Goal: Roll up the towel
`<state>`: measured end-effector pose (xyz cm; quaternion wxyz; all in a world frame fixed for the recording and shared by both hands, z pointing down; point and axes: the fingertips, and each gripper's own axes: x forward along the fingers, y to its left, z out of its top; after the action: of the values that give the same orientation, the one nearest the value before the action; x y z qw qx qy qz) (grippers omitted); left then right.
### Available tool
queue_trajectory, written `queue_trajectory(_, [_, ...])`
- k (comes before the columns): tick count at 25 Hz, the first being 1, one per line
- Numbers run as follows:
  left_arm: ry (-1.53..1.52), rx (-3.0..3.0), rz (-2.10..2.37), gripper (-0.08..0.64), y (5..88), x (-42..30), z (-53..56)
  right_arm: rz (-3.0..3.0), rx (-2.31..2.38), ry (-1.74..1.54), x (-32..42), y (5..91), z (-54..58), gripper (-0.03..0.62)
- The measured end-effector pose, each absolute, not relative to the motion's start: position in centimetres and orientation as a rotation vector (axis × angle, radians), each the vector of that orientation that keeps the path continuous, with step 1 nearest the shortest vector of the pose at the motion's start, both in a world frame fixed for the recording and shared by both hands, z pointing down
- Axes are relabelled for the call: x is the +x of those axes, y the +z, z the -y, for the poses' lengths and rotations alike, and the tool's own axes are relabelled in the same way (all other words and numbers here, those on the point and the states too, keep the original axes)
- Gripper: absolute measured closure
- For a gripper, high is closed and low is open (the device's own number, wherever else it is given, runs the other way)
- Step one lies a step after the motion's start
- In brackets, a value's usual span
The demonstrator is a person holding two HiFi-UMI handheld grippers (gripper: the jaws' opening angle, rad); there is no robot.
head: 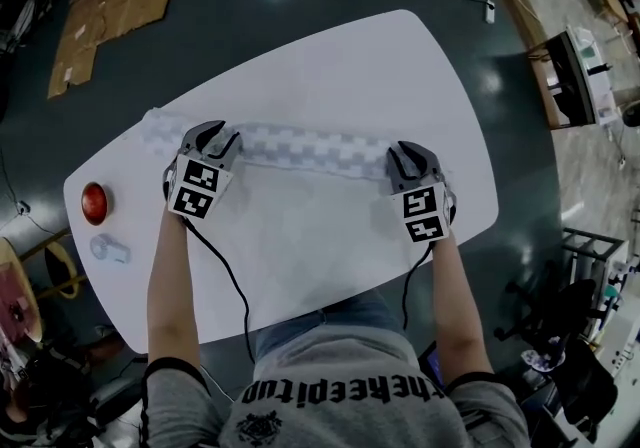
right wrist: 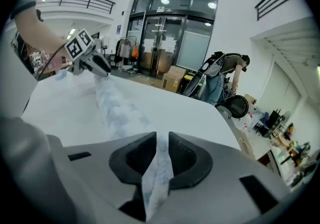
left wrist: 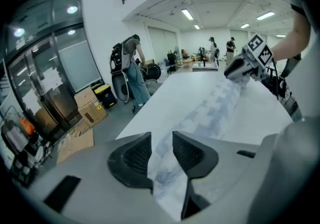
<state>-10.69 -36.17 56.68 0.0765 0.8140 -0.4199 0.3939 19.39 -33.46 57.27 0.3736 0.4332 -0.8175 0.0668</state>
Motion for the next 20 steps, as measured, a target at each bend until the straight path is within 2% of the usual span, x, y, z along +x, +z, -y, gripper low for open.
queue_trajectory(5, [0.969, 2.441, 1.411, 0.445, 53.6, -10.3, 35.0, 2.188, 1.226, 0.249, 18.2, 54.0, 32.6, 0.535])
queue_trajectory(8, [0.883, 2.431, 1.481, 0.525, 52.2, -10.6, 33.8, 2.25, 1.256, 0.261, 16.9, 52.1, 31.6, 0.537])
queue_trajectory(10, [0.812, 2.42, 1.519, 0.549, 51.2, -11.0, 32.8, 2.288, 1.261, 0.264, 15.7, 50.9, 30.7, 0.561])
queue_trajectory(12, [0.731, 2.423, 1.544, 0.555, 49.8, -11.0, 31.7, 2.33, 1.259, 0.287, 14.6, 49.7, 29.6, 0.591])
queue_trajectory(20, [0.47, 2.473, 1.641, 0.555, 43.7, -11.3, 27.0, 2.476, 1.265, 0.362, 10.7, 44.8, 25.6, 0.591])
